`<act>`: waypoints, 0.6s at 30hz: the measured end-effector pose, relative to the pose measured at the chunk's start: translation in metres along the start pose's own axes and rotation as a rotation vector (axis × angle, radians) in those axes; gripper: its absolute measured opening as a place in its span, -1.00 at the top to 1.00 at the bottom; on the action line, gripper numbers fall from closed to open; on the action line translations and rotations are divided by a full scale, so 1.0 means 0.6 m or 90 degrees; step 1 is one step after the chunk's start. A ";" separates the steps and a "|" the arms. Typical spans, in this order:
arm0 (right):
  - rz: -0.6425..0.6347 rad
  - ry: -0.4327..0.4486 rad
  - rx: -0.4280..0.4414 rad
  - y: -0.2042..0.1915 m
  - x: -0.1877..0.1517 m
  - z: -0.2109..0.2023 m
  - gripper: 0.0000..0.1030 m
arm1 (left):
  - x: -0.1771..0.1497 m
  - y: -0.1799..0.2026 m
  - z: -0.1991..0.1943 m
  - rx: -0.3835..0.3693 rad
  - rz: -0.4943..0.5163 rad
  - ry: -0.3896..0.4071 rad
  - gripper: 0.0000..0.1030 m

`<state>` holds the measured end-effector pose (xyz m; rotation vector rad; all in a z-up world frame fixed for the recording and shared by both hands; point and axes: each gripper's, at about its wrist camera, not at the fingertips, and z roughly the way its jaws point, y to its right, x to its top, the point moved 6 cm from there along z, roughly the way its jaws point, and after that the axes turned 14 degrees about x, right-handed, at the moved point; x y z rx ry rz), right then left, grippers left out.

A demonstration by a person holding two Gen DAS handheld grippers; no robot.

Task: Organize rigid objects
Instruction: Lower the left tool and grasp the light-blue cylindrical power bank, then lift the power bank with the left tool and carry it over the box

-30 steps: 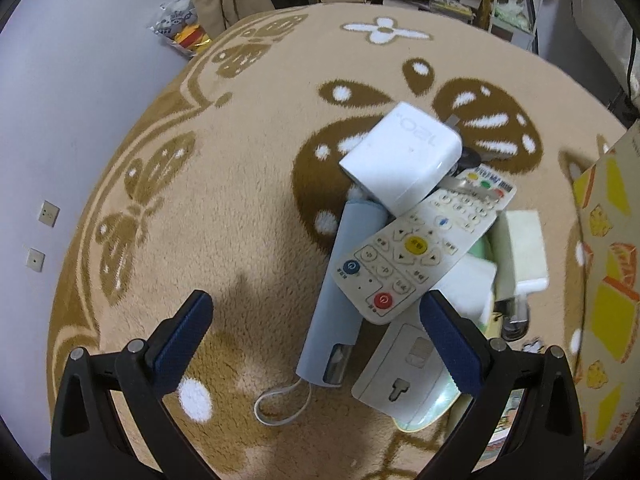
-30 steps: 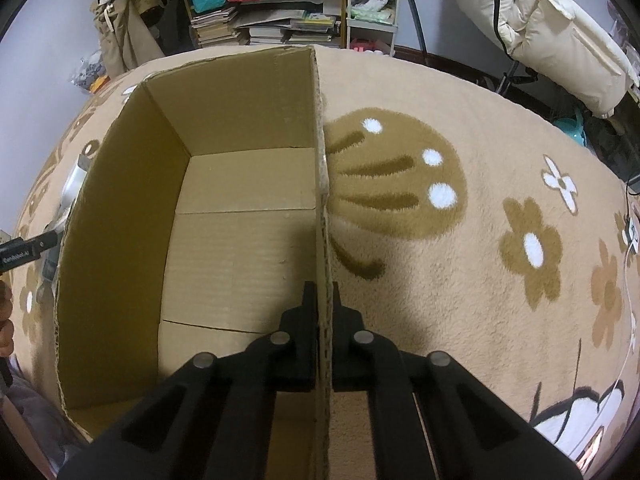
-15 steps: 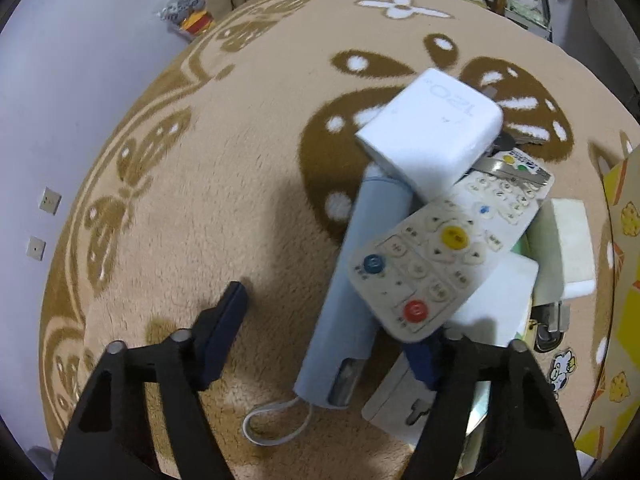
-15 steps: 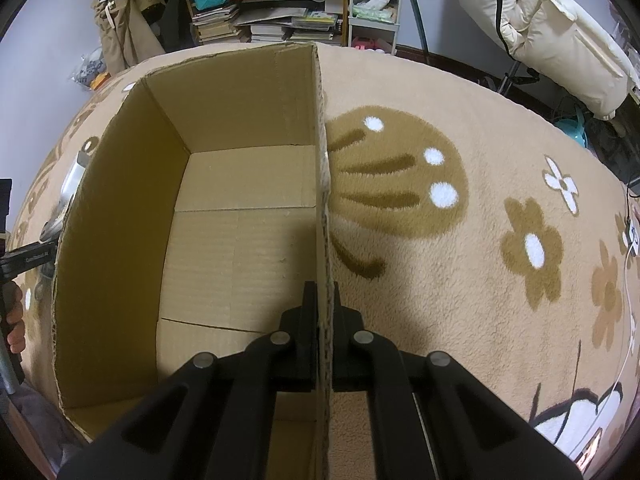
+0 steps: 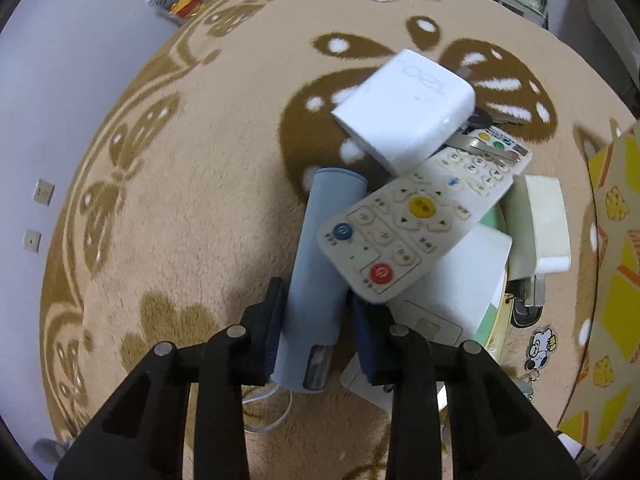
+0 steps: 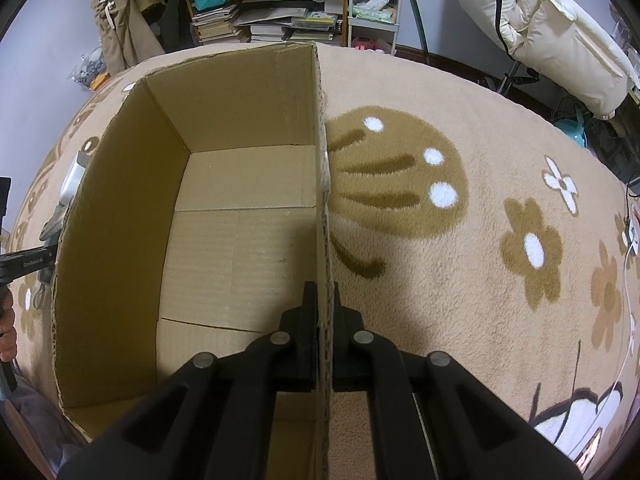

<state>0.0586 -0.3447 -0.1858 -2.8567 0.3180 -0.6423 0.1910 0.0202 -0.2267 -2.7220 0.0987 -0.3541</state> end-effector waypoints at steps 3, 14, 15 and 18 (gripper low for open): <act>-0.001 0.000 -0.001 0.000 0.000 -0.001 0.90 | -0.004 -0.012 0.000 0.011 -0.014 -0.004 0.48; -0.005 -0.001 -0.002 -0.001 0.000 -0.001 0.91 | -0.017 -0.038 0.006 0.001 -0.037 -0.024 0.50; -0.005 -0.001 -0.002 -0.001 -0.001 -0.001 0.91 | -0.017 -0.040 0.007 0.001 -0.040 -0.025 0.50; -0.005 -0.001 -0.002 -0.001 -0.001 -0.002 0.91 | -0.017 -0.048 0.007 0.007 -0.050 -0.023 0.50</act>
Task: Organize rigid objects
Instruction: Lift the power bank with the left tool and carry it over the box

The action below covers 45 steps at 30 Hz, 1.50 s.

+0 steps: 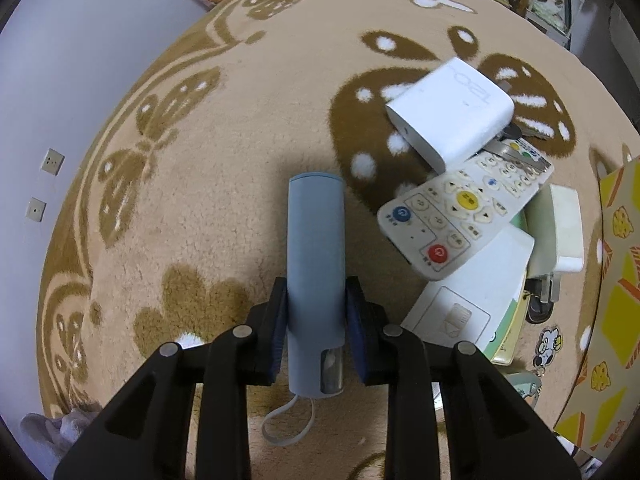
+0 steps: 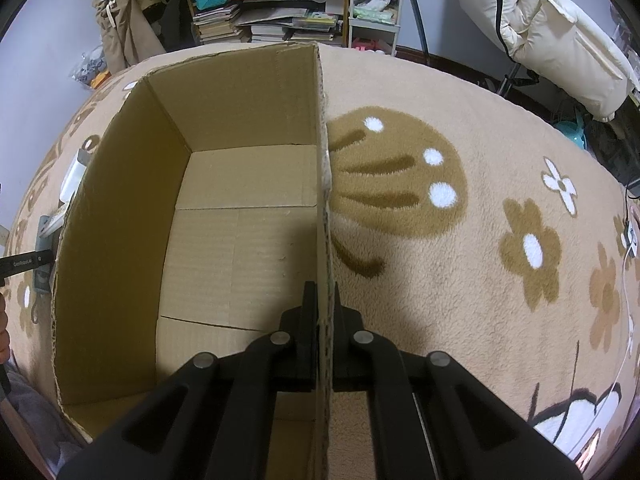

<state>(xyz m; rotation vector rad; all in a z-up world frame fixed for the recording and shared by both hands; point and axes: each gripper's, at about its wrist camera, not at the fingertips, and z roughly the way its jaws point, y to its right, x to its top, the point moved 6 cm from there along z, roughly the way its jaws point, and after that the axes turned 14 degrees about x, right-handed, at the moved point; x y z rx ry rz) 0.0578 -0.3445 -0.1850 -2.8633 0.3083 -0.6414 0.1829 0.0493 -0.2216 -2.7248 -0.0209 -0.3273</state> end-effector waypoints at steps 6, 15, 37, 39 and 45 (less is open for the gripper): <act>0.002 0.001 0.002 -0.002 0.001 0.000 0.91 | -0.004 -0.017 -0.011 0.013 -0.024 0.009 0.50; 0.005 0.001 0.005 0.000 0.000 -0.002 0.91 | -0.013 -0.031 -0.051 0.029 -0.031 0.044 0.50; 0.004 0.001 0.007 0.000 0.000 -0.002 0.91 | -0.022 -0.026 -0.233 0.032 -0.024 0.189 0.50; 0.004 0.002 0.008 0.000 0.000 -0.002 0.91 | -0.023 -0.016 -0.256 0.036 -0.018 0.205 0.50; 0.005 0.003 0.010 -0.001 -0.001 -0.002 0.91 | -0.025 0.017 -0.304 0.022 -0.011 0.233 0.50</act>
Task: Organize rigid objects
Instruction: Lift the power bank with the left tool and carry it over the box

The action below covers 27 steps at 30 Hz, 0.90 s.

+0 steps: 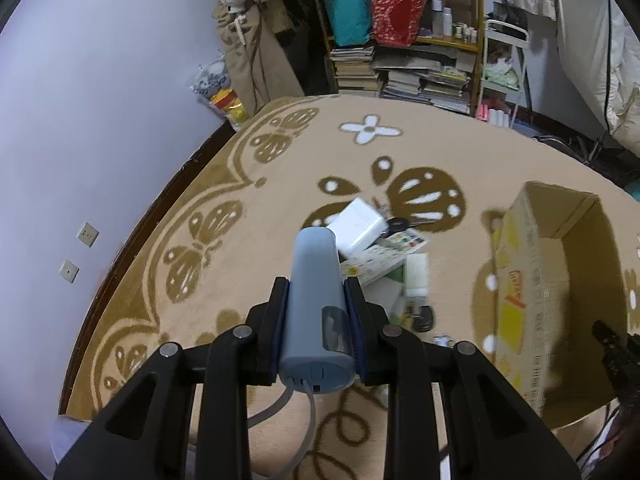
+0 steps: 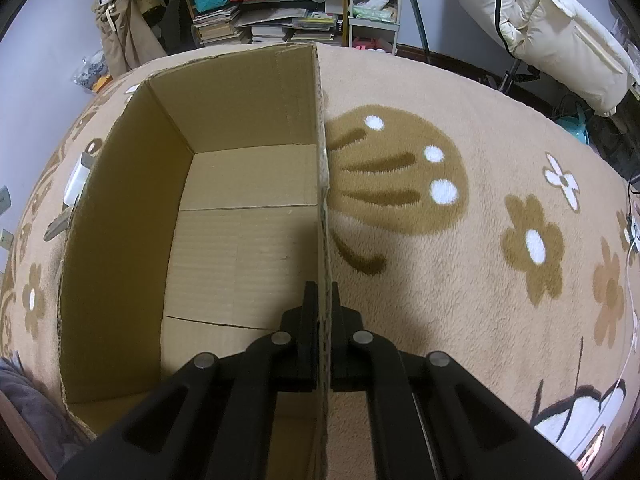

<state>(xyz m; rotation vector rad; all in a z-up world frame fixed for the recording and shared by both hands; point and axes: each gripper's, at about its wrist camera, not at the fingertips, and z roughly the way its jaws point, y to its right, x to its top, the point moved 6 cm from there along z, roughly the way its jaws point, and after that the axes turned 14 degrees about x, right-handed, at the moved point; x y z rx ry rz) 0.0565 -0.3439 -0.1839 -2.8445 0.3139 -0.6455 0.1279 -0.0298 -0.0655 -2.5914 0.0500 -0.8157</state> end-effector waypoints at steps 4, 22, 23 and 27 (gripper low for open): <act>0.003 0.000 0.002 -0.001 -0.001 0.000 0.91 | 0.005 0.037 -0.026 -0.029 0.009 0.011 0.50; 0.017 0.001 0.016 0.005 -0.003 -0.005 0.91 | 0.015 0.248 -0.134 -0.156 0.113 0.081 0.50; 0.017 0.001 0.018 0.006 -0.003 -0.005 0.91 | 0.015 0.256 -0.133 -0.160 0.116 0.078 0.50; 0.017 0.001 0.020 0.010 -0.001 -0.006 0.91 | 0.014 0.291 -0.122 -0.180 0.129 0.071 0.50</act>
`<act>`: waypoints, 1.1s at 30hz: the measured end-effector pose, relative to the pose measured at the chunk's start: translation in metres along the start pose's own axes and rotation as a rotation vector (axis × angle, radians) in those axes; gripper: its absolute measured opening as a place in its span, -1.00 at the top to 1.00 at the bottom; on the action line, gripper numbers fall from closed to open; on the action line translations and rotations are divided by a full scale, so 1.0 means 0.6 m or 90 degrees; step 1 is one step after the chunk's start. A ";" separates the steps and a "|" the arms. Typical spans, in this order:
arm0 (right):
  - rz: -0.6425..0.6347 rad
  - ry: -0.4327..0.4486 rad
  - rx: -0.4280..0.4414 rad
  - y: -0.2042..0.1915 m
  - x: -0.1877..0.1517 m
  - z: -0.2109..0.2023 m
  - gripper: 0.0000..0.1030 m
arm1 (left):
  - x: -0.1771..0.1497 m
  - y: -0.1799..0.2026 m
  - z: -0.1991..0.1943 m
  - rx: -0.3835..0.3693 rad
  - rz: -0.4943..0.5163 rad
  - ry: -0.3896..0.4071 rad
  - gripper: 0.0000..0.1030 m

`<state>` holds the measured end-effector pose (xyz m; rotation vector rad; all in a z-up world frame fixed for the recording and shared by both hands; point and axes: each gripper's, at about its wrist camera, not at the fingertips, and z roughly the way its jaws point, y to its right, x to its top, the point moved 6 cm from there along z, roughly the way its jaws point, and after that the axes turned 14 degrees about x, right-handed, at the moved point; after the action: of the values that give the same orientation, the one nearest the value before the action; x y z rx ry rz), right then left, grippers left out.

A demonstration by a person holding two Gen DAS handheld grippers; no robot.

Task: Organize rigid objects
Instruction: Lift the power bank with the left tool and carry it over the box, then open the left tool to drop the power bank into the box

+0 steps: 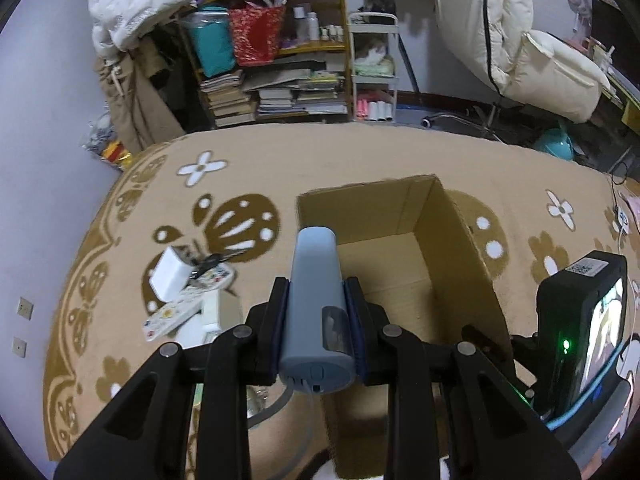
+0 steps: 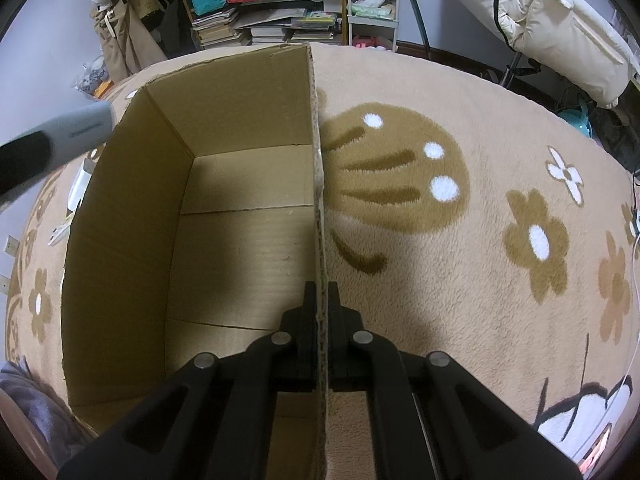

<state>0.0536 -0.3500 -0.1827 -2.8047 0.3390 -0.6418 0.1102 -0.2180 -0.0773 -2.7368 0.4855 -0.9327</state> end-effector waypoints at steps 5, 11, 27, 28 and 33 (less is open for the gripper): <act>0.004 0.000 0.004 0.004 0.001 0.001 0.91 | -0.005 0.033 0.027 -0.024 0.018 -0.023 0.50; 0.005 -0.001 0.008 0.006 0.003 0.002 0.91 | -0.019 0.056 0.060 -0.036 0.031 -0.061 0.50; 0.003 -0.002 0.013 0.003 0.000 0.004 0.90 | -0.038 0.066 0.108 -0.039 0.038 -0.116 0.50; 0.002 -0.002 0.012 0.002 0.000 0.004 0.90 | -0.038 0.066 0.108 -0.038 0.039 -0.116 0.50; 0.001 -0.003 0.012 0.003 -0.001 0.005 0.90 | -0.039 0.067 0.109 -0.037 0.043 -0.118 0.50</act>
<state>0.0542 -0.3507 -0.1861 -2.7866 0.3320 -0.6352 0.1236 -0.2403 -0.1532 -2.8045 0.5741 -0.6515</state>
